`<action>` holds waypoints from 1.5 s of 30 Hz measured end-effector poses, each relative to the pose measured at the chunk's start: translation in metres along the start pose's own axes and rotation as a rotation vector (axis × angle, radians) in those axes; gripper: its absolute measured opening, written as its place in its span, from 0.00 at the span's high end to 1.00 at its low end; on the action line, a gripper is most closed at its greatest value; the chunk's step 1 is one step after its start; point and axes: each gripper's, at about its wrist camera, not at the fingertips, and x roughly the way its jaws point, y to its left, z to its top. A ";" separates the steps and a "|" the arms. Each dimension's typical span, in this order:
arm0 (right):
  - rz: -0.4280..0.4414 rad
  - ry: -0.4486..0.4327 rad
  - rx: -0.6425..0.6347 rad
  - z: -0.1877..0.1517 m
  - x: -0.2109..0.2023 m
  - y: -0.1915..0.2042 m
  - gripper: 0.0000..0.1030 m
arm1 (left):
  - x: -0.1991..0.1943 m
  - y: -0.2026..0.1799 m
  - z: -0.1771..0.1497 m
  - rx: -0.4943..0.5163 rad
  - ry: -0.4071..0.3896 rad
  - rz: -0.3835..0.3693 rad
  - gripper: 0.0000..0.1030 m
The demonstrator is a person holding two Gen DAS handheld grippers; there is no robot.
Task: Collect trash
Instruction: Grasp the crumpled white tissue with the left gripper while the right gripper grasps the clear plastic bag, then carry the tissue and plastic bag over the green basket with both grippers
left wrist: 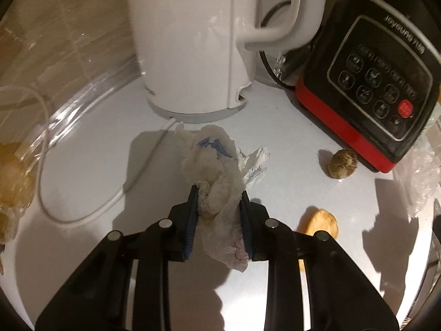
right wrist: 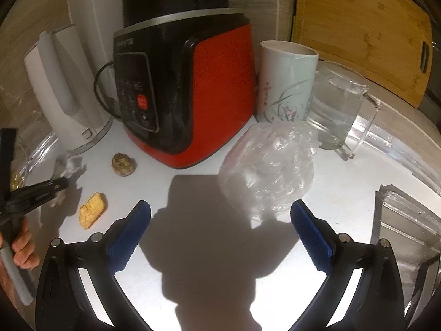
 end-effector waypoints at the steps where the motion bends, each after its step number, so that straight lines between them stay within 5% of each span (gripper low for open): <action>1: -0.004 -0.001 0.004 0.001 0.001 -0.001 0.02 | -0.007 0.001 -0.002 0.001 -0.009 -0.002 0.73; 10: -0.092 -0.003 0.029 0.017 0.029 -0.013 0.02 | -0.054 -0.026 -0.025 0.075 -0.078 -0.079 0.73; 17: -0.144 0.077 0.057 0.031 0.076 -0.021 0.03 | -0.055 -0.060 -0.032 0.136 -0.078 -0.129 0.73; 19: -0.144 0.082 0.048 0.032 0.081 -0.021 0.25 | -0.057 -0.066 -0.034 0.146 -0.073 -0.135 0.73; 21: -0.130 0.110 0.037 0.033 0.085 -0.021 0.70 | -0.059 -0.070 -0.036 0.150 -0.069 -0.139 0.73; 23: -0.104 0.135 0.039 0.031 0.086 -0.023 0.93 | -0.060 -0.073 -0.039 0.157 -0.064 -0.142 0.72; 33: -0.045 0.107 -0.023 0.002 0.030 -0.002 0.96 | -0.071 -0.077 -0.063 0.160 -0.034 -0.161 0.71; 45: 0.093 0.091 -0.110 -0.066 -0.076 0.040 0.96 | -0.135 -0.066 -0.135 0.113 -0.026 -0.151 0.71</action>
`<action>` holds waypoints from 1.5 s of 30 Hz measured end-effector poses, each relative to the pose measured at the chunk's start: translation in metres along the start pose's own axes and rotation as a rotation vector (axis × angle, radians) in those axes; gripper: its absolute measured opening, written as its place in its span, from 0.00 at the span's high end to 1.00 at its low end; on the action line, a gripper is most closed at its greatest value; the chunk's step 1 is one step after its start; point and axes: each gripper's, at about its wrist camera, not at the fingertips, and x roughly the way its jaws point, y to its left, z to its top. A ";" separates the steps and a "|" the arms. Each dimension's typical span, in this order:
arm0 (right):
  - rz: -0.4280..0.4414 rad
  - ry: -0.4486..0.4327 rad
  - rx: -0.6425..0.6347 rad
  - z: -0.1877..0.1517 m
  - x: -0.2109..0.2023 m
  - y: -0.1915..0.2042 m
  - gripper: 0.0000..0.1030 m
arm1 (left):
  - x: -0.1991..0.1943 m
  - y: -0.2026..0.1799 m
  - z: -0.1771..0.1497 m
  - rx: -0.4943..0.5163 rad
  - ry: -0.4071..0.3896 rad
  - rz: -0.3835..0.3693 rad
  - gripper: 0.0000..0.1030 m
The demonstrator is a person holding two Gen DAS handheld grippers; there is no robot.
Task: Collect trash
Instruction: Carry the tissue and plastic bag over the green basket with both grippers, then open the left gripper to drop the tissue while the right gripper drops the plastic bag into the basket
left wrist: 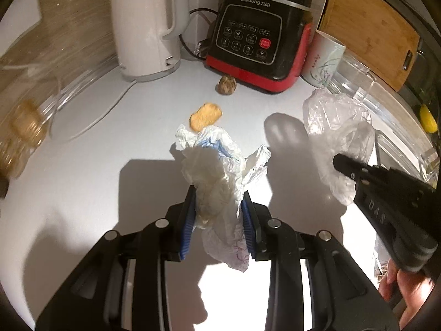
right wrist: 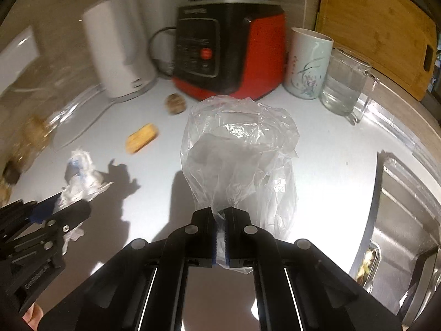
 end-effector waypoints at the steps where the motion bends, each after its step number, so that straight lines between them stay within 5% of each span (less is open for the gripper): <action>1: 0.010 -0.002 -0.005 -0.009 -0.010 0.004 0.96 | -0.009 0.001 -0.009 -0.007 -0.001 0.001 0.71; 14: 0.112 0.022 -0.030 -0.121 -0.109 0.027 0.95 | -0.102 0.007 -0.117 -0.045 -0.001 0.006 0.71; 25: 0.151 0.034 -0.028 -0.222 -0.193 0.010 0.95 | -0.152 -0.022 -0.206 0.020 0.022 -0.009 0.71; 32: 0.132 0.078 -0.052 -0.274 -0.210 0.004 0.93 | -0.143 -0.052 -0.263 0.092 0.106 -0.028 0.69; 38: 0.114 0.149 -0.014 -0.312 -0.201 -0.012 0.93 | -0.098 -0.072 -0.326 0.116 0.281 -0.050 0.67; 45: 0.123 0.210 0.018 -0.340 -0.184 -0.018 0.93 | -0.054 -0.075 -0.350 0.082 0.439 -0.109 0.67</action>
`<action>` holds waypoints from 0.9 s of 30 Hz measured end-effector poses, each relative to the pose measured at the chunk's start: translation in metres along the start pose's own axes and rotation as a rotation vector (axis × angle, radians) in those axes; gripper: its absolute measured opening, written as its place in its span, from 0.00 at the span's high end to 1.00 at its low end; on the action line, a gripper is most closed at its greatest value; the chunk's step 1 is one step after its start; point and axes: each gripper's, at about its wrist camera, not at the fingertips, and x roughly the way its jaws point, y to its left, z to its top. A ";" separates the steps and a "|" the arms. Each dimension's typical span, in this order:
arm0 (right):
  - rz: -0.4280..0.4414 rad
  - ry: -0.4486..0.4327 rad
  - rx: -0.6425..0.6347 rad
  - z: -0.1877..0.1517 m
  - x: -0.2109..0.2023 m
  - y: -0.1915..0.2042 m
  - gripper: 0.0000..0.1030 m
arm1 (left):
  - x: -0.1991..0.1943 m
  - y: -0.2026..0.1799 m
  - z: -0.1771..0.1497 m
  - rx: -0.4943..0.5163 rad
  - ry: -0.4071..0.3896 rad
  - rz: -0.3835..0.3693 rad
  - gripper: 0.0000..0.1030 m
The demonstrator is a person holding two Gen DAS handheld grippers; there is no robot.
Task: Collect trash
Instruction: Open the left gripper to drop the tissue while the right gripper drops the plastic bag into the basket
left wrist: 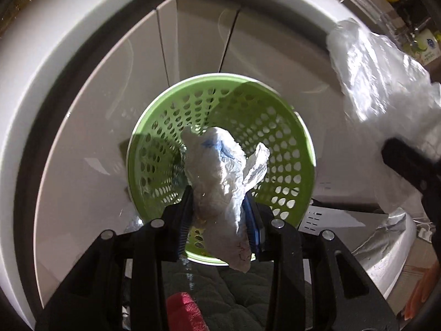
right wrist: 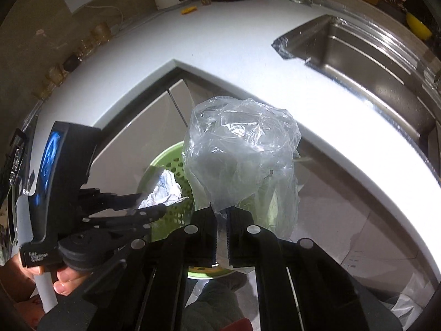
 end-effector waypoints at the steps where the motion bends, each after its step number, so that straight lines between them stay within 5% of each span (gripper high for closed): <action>1: 0.001 0.004 0.003 -0.001 0.002 0.000 0.93 | 0.002 0.000 0.000 -0.002 0.003 0.008 0.67; 3: 0.006 0.007 0.005 -0.002 0.002 0.000 0.93 | 0.002 0.002 0.003 -0.007 0.006 0.006 0.63; 6: 0.008 0.004 -0.001 -0.001 0.002 0.002 0.92 | -0.004 -0.002 0.002 0.001 -0.016 0.020 0.36; 10: 0.010 0.004 -0.002 0.001 0.003 0.001 0.92 | -0.016 -0.009 0.005 0.027 -0.056 0.049 0.15; 13: 0.015 0.005 -0.004 0.002 0.003 0.001 0.92 | -0.022 -0.010 0.005 0.032 -0.078 0.107 0.09; 27: -0.024 -0.025 -0.030 0.010 -0.002 -0.005 0.92 | -0.059 -0.008 -0.001 0.078 -0.186 0.076 0.08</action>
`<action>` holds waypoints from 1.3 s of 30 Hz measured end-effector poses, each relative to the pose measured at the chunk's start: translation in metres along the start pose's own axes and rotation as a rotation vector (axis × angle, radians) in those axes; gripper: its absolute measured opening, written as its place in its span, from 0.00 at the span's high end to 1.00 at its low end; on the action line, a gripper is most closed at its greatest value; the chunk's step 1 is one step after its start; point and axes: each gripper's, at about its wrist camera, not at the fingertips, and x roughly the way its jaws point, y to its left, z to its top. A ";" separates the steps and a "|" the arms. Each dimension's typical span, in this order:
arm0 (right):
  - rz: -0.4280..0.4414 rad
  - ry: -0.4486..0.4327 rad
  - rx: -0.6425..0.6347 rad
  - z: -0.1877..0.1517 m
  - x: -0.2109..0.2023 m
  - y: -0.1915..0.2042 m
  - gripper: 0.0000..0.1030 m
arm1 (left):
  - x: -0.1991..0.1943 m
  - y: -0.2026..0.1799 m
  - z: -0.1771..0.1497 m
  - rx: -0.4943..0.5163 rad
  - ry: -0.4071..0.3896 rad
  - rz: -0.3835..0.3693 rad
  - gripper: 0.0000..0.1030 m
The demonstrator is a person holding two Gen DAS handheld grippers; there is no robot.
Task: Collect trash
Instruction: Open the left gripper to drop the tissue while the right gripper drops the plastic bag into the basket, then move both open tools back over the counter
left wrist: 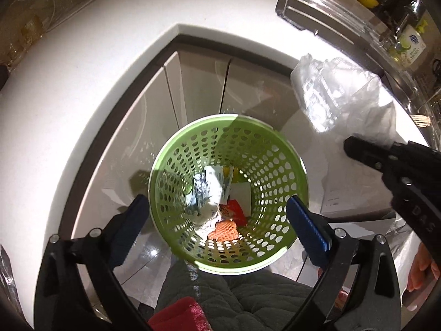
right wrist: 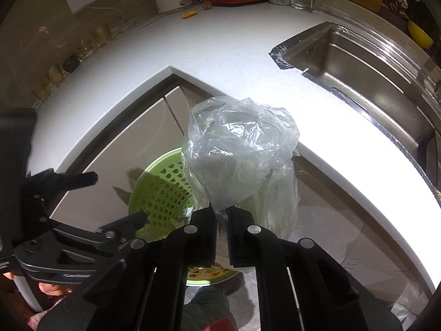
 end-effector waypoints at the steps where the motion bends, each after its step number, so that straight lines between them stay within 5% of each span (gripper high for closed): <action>1: -0.010 0.002 -0.008 0.000 0.002 0.000 0.92 | -0.002 0.000 0.000 0.001 -0.005 0.001 0.08; 8: -0.010 0.049 -0.050 -0.005 0.025 0.004 0.92 | -0.004 0.003 -0.002 -0.009 0.011 0.024 0.08; 14: 0.072 0.131 -0.067 -0.015 0.064 0.010 0.90 | -0.010 0.013 -0.004 -0.061 -0.006 0.027 0.08; 16: 0.100 0.173 -0.075 -0.018 0.081 0.014 0.56 | -0.009 0.011 -0.004 -0.061 0.007 0.015 0.08; 18: 0.062 0.175 -0.080 -0.020 0.087 0.015 0.33 | -0.008 0.007 -0.005 -0.043 0.015 0.029 0.08; 22: 0.054 0.107 -0.061 -0.015 0.070 0.009 0.10 | -0.016 -0.002 -0.007 0.001 -0.029 0.046 0.08; 32: -0.035 -0.043 -0.078 0.000 0.009 -0.011 0.07 | -0.035 -0.001 -0.002 -0.032 -0.085 0.024 0.08; 39: -0.096 -0.142 -0.085 0.029 -0.025 -0.023 0.04 | -0.074 -0.001 0.039 -0.011 -0.231 0.017 0.08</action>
